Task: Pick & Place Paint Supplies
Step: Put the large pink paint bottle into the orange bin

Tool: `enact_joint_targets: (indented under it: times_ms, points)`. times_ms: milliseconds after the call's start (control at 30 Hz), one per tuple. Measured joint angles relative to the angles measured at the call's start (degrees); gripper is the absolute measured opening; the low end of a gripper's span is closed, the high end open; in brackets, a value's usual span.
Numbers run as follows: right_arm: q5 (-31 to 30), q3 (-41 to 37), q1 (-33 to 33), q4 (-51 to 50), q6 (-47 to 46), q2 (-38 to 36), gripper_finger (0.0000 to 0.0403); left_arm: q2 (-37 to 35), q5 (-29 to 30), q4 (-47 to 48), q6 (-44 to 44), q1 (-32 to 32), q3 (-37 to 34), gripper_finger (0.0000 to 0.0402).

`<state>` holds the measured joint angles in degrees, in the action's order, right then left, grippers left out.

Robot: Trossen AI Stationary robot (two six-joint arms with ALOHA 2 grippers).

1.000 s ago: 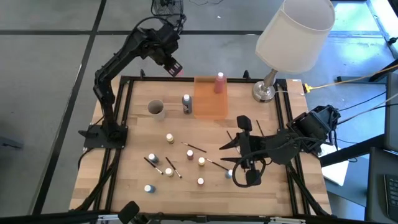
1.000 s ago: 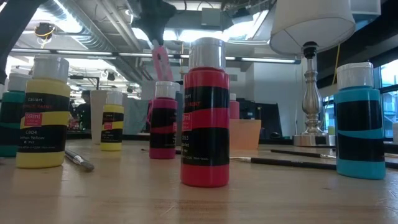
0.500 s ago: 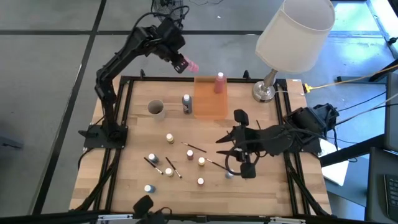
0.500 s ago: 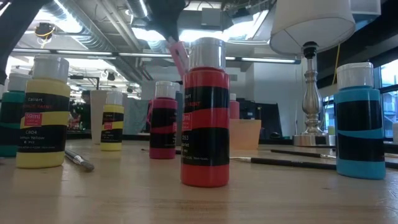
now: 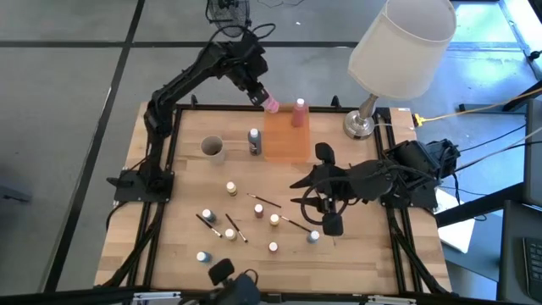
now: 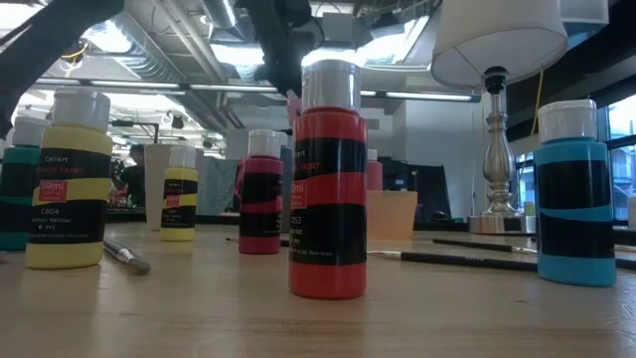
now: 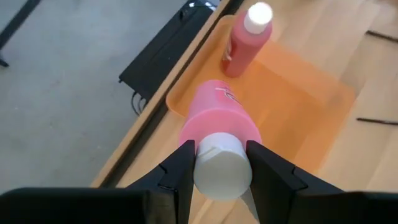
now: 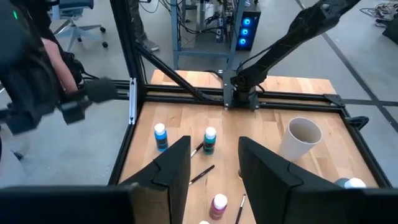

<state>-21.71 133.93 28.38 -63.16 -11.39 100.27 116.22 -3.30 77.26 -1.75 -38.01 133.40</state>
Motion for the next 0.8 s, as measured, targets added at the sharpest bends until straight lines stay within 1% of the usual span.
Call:
enact_joint_targets:
  times_ms: [233, 333, 433, 800]
  points:
    - [-0.05, 0.00, -0.09, 0.00, 0.06, 0.00, 0.0137, 4.16, -0.38, -2.84, -0.60, -0.07, 0.00, 0.0119]
    - [-0.07, 0.00, -0.31, -0.30, 0.08, 0.00, 0.0137, 5.66, -0.44, -2.29, -1.48, -0.08, 0.00, 0.0119]
    - [-0.07, 0.00, -0.54, -0.78, 0.16, 0.00, 0.0137, 7.11, 0.78, -2.15, -2.59, -0.09, 0.00, 0.0119]
    - [-0.05, 0.00, -2.31, -2.25, 0.26, 0.00, 0.0137, 7.52, 1.01, -4.11, -5.06, -0.57, 0.00, 0.0119]
